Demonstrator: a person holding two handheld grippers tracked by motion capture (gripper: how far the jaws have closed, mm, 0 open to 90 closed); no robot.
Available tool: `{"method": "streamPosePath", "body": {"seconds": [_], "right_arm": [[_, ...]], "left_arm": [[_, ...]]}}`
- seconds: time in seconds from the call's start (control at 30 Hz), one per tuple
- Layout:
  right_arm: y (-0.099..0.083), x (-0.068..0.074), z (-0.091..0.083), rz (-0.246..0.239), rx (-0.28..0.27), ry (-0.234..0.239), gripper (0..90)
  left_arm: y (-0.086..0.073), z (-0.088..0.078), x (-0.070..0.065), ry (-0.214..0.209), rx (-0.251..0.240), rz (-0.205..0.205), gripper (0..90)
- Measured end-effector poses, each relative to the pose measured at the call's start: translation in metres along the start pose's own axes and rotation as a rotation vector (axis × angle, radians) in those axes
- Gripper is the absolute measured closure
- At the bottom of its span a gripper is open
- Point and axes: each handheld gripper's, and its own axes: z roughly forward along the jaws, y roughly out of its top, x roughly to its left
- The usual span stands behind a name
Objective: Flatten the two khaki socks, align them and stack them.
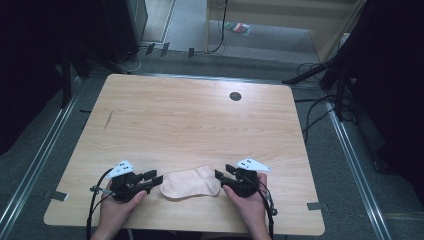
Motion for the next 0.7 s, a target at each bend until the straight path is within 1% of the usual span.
{"method": "streamPosePath", "body": {"seconds": [0.03,0.07,0.1,0.13,0.17,0.2,0.27,0.33,0.37,0.4,0.43,0.5,0.53,0.63,0.7], "right_arm": [[0.001,-0.001,-0.001,-0.006,-0.011,-0.008,39.5],[0.002,-0.001,-0.003,-0.014,-0.020,-0.019,35.2],[0.002,-0.002,-0.004,-0.018,-0.033,-0.029,31.5],[0.003,-0.003,-0.005,-0.021,-0.046,-0.034,28.8],[0.003,-0.004,-0.006,-0.018,-0.057,-0.037,27.0],[0.004,-0.005,-0.007,-0.019,-0.068,-0.035,25.1],[0.005,-0.008,-0.009,-0.011,-0.078,-0.038,20.7],[0.005,-0.011,-0.010,-0.007,-0.086,-0.049,17.7],[0.005,-0.012,-0.010,-0.014,-0.087,-0.059,15.6],[0.004,-0.013,-0.011,-0.018,-0.082,-0.063,14.7],[0.004,-0.014,-0.012,-0.017,-0.086,-0.067,14.7],[0.004,-0.018,-0.014,-0.003,-0.090,-0.076,14.8],[0.004,-0.019,-0.014,0.002,-0.094,-0.080,14.7],[0.005,-0.024,-0.018,0.017,-0.102,-0.093,14.7],[0.005,-0.027,-0.020,0.022,-0.108,-0.102,14.7]], "left_arm": [[0.001,-0.002,0.001,0.017,-0.030,0.016,47.3],[0.001,-0.003,0.002,0.045,-0.056,0.032,39.7],[0.001,-0.004,0.003,0.062,-0.070,0.039,34.3],[0.001,-0.005,0.004,0.070,-0.078,0.039,31.9],[0.002,-0.006,0.005,0.081,-0.085,0.037,27.5],[0.002,-0.006,0.006,0.099,-0.089,0.036,22.4],[0.003,-0.008,0.007,0.131,-0.103,0.040,16.4],[0.004,-0.011,0.009,0.143,-0.120,0.037,13.7],[0.005,-0.013,0.011,0.153,-0.122,0.046,13.3],[0.005,-0.013,0.011,0.172,-0.123,0.050,13.3],[0.005,-0.014,0.012,0.190,-0.124,0.053,13.3],[0.005,-0.017,0.016,0.200,-0.118,0.058,13.3],[0.005,-0.018,0.018,0.205,-0.122,0.052,13.3],[0.005,-0.023,0.025,0.230,-0.126,0.049,13.3],[0.005,-0.026,0.029,0.249,-0.139,0.047,13.3]]}}
